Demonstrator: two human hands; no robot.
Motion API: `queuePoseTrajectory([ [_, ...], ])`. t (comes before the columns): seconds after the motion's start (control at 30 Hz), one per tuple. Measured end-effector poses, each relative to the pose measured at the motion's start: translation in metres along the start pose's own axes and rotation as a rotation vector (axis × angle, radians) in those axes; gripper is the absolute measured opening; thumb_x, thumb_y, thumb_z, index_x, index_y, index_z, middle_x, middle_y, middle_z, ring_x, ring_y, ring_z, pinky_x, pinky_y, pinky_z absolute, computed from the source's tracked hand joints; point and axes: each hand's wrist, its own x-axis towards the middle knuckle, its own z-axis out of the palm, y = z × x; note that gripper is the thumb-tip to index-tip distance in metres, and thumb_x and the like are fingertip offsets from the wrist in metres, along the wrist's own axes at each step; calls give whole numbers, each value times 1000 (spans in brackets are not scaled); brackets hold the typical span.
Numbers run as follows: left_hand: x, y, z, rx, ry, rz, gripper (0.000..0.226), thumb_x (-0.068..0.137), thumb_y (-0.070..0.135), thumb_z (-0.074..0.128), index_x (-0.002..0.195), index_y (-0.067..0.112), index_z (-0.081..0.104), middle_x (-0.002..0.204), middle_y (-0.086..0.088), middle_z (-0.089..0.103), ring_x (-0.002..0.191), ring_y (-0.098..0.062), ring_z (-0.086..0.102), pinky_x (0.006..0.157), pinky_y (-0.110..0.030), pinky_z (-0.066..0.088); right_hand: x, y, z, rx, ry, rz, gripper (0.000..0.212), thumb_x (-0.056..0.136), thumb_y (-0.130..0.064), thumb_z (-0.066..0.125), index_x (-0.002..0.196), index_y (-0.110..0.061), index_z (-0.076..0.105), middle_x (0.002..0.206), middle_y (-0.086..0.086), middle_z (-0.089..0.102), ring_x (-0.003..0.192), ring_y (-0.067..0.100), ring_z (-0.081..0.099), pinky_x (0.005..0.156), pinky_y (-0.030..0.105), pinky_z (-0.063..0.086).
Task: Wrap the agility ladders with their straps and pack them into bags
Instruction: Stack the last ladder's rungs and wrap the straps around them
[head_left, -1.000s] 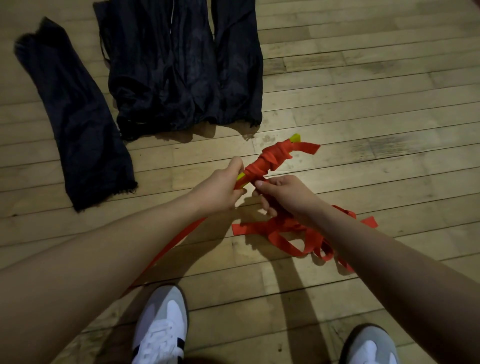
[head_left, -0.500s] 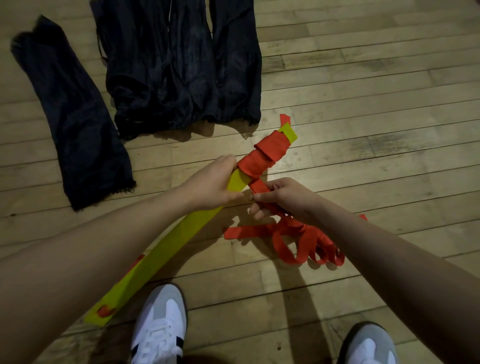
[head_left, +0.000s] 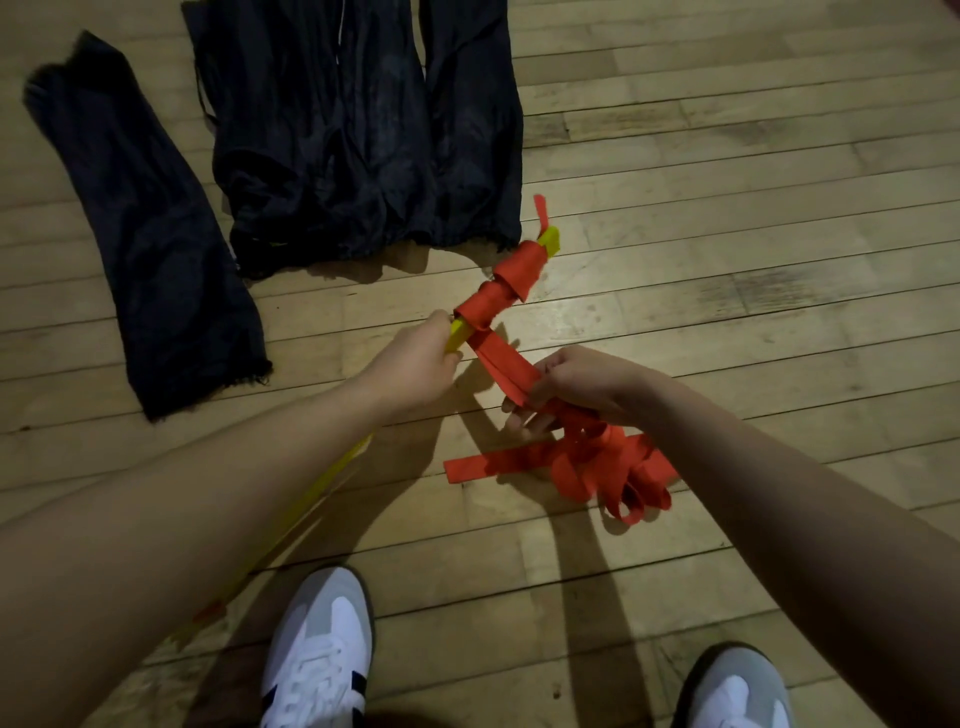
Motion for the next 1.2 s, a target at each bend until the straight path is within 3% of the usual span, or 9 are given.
queuePoseTrajectory([
  [0.1,2,4,-6,8,-67,1,22,99,23,44,119,14,44,87,-2,52,72,-14,52,56,-27,37,-1,-2,-1,-2,12,-29,16,90,9,49,95,2,62,87,16,71,76,23,68,80,32,56],
  [0.2,3,7,-3,99,-205,3,44,98,33,42,137,15,34,121,-9,41,108,-26,46,90,-36,39,-2,0,0,2,47,-57,17,88,10,50,91,2,64,88,16,71,80,24,67,80,32,54],
  [0.27,3,8,-2,170,-260,-1,48,98,36,42,140,16,29,127,-9,34,117,-28,38,98,-40,31,-4,3,0,41,27,-43,18,87,11,50,97,8,64,89,18,71,75,24,68,70,28,57],
  [0.4,0,5,-8,223,-161,153,27,93,38,57,107,15,48,104,-2,47,95,-19,51,79,-33,43,-7,10,-1,154,-2,64,22,89,10,49,108,10,59,100,23,70,75,26,69,70,29,60],
  [0.5,-5,1,-6,354,-31,347,25,91,36,60,92,20,41,92,4,45,84,-16,49,69,-33,44,-7,15,-1,140,-41,82,23,92,7,47,113,11,56,98,23,71,77,27,69,75,31,59],
  [0.8,-1,3,0,-56,-131,28,29,99,32,47,119,16,35,91,-7,61,79,-21,62,68,-38,49,-1,13,19,-15,64,-115,17,101,-10,42,93,-10,56,73,8,66,57,18,60,62,29,49],
  [0.97,5,2,9,151,-277,50,57,100,40,40,145,11,19,133,-14,33,126,-30,38,106,-42,33,9,8,18,31,169,-160,19,96,-9,51,84,0,62,62,10,64,50,20,58,57,33,45],
  [1.1,4,-3,0,262,-157,244,50,91,42,59,125,9,43,122,-9,46,112,-24,49,93,-38,43,9,11,17,64,177,-161,21,96,-10,52,84,3,64,58,8,65,46,17,59,56,30,46],
  [1.2,1,-5,-6,212,-61,318,45,79,41,74,100,9,49,103,-1,39,89,-20,50,75,-35,43,7,14,15,39,133,-181,26,98,-18,52,94,5,65,66,9,67,52,18,60,58,29,46],
])
